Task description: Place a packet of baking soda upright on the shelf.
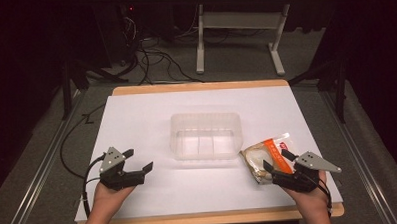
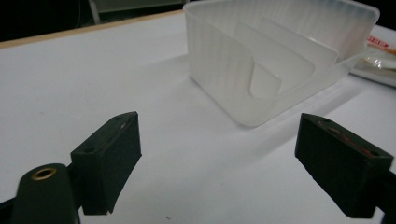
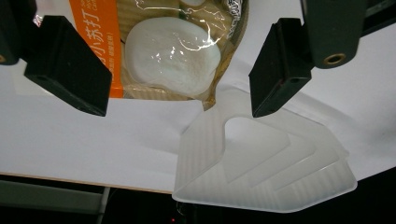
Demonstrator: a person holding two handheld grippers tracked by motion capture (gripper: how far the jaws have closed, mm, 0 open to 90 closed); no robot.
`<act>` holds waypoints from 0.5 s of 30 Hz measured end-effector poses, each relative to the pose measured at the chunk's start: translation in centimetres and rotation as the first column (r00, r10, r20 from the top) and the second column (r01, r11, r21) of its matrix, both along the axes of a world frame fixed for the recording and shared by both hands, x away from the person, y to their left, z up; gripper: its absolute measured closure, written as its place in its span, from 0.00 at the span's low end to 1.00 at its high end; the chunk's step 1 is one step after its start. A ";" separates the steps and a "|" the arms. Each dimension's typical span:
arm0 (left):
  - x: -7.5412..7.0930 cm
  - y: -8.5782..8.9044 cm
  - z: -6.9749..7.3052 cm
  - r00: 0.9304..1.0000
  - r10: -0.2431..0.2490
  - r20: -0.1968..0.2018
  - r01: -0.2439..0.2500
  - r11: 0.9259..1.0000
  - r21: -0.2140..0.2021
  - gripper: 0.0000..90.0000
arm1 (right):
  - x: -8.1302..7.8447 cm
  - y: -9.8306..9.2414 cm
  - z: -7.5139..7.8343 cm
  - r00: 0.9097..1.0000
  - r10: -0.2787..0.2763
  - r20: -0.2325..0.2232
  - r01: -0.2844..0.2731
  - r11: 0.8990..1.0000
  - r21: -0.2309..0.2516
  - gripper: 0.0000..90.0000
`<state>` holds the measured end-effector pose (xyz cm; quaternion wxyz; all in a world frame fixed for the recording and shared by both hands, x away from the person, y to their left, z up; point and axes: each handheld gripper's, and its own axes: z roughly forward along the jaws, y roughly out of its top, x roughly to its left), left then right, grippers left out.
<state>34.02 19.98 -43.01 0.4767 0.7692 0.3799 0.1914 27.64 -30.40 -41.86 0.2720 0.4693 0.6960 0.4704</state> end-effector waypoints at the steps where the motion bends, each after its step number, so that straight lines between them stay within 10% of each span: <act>1: 0.1 -0.2 -0.1 1.000 -0.001 -0.004 0.002 1.000 0.011 0.15 | 0.0 0.0 0.0 1.000 0.000 0.003 0.000 1.000 0.003 0.23; 15: -0.1 -0.8 -0.2 1.000 -0.018 0.014 0.018 0.999 0.031 0.14 | 0.1 0.1 -0.1 1.000 0.018 0.010 -0.018 1.000 0.000 0.25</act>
